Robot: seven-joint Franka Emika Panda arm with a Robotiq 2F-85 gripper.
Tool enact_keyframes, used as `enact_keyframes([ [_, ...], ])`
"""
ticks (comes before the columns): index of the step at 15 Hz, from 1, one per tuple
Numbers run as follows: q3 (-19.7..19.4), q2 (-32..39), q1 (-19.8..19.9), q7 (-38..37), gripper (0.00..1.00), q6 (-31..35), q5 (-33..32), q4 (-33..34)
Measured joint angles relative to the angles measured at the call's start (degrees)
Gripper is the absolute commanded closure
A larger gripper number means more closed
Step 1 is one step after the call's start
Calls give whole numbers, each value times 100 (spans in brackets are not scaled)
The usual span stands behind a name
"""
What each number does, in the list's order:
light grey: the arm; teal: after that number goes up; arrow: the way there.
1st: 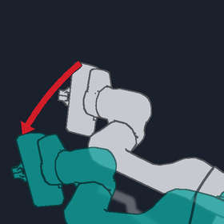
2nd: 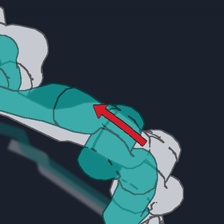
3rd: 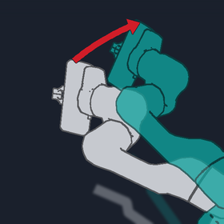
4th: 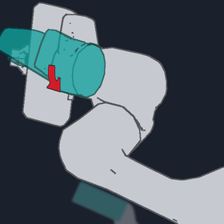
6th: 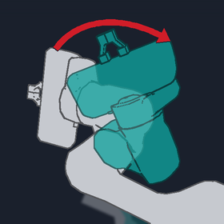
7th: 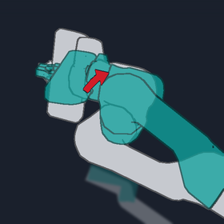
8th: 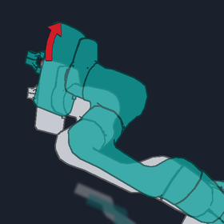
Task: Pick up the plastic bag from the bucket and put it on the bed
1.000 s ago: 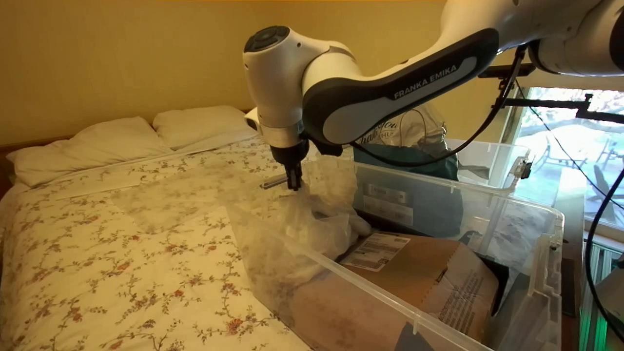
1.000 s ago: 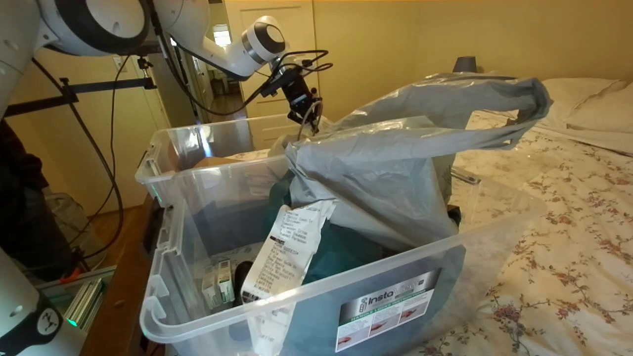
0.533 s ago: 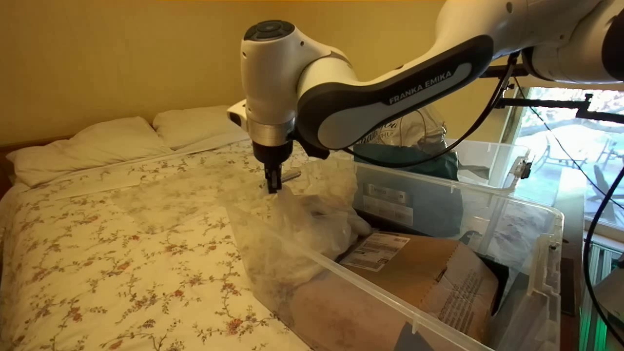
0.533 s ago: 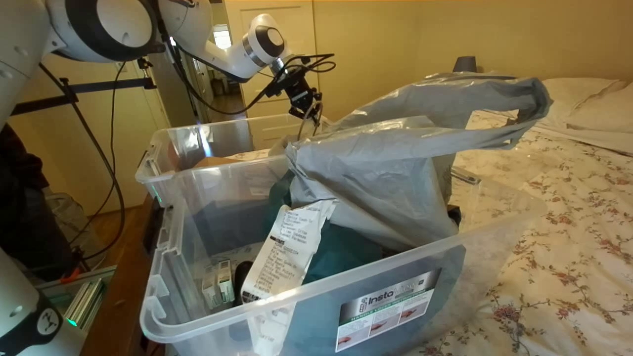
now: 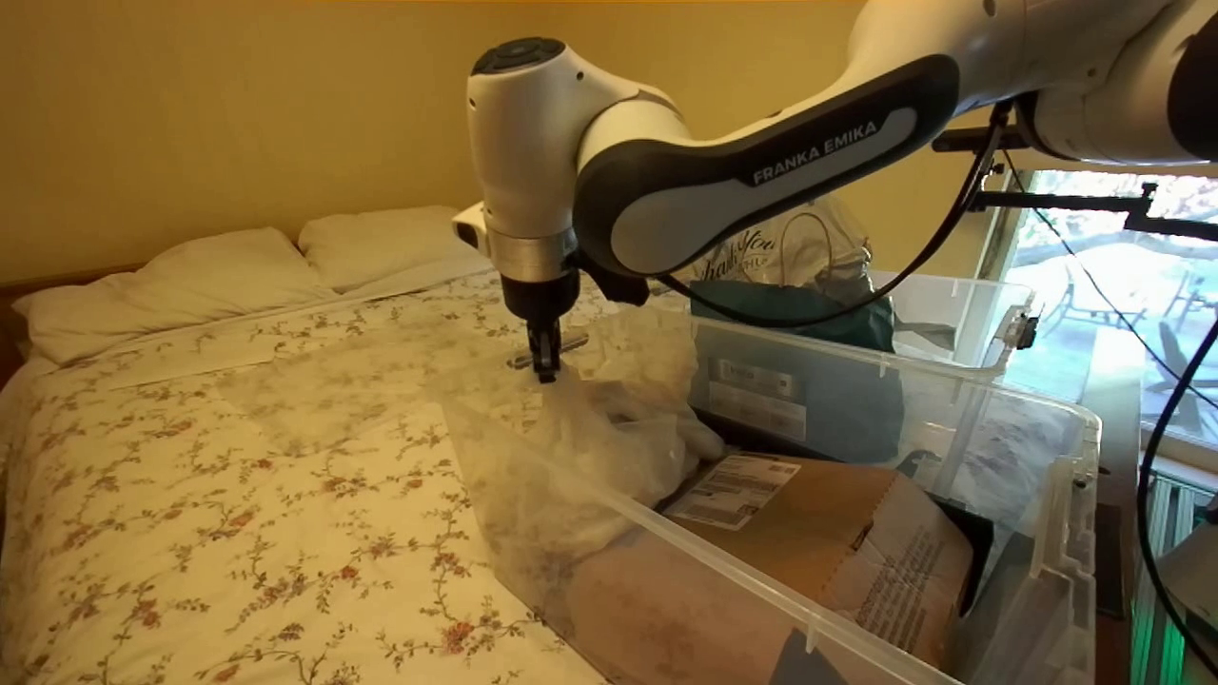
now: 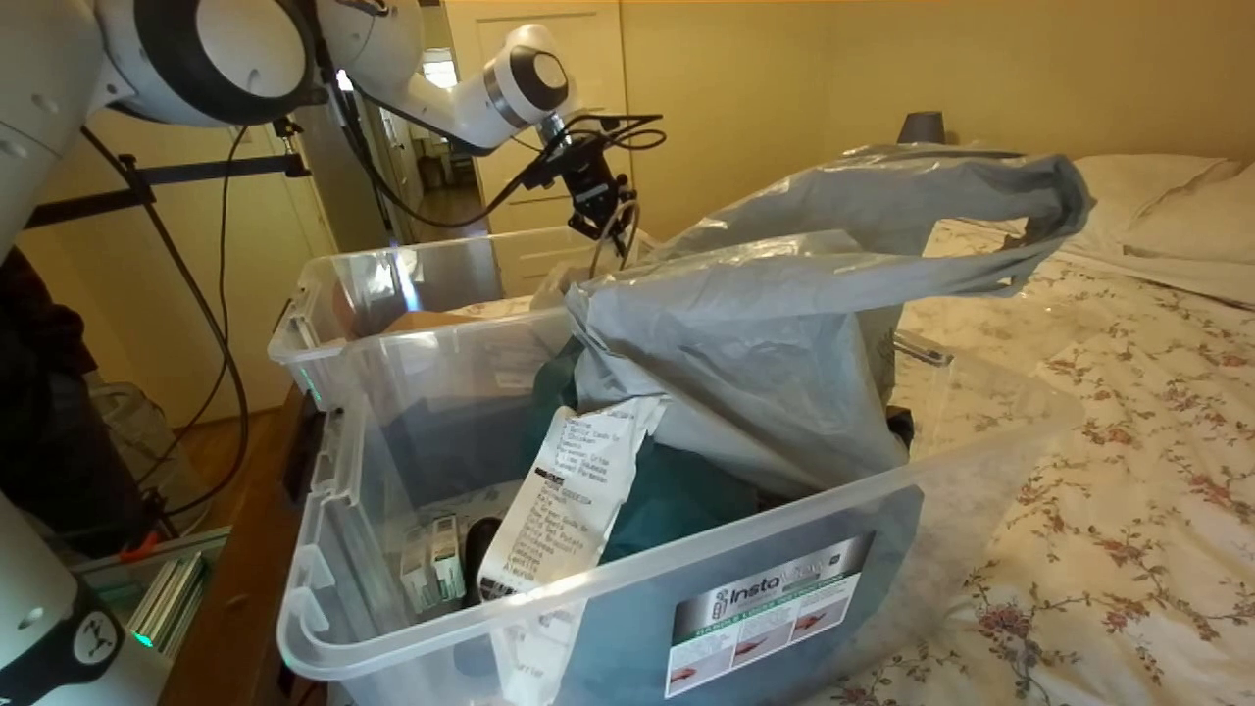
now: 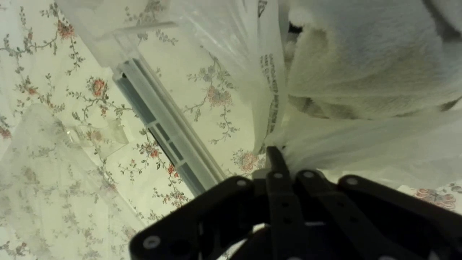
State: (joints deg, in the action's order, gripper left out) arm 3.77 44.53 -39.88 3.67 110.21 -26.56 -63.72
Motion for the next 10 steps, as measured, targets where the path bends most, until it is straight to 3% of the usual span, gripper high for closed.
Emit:
enact_keyframes([
  [2,3,18,-1,-63,99,-389,130,129],
  [3,3,24,-1,-126,73,-509,154,185],
  [5,0,38,0,-286,68,-605,225,265],
  [10,27,49,60,-735,34,-657,794,393],
])
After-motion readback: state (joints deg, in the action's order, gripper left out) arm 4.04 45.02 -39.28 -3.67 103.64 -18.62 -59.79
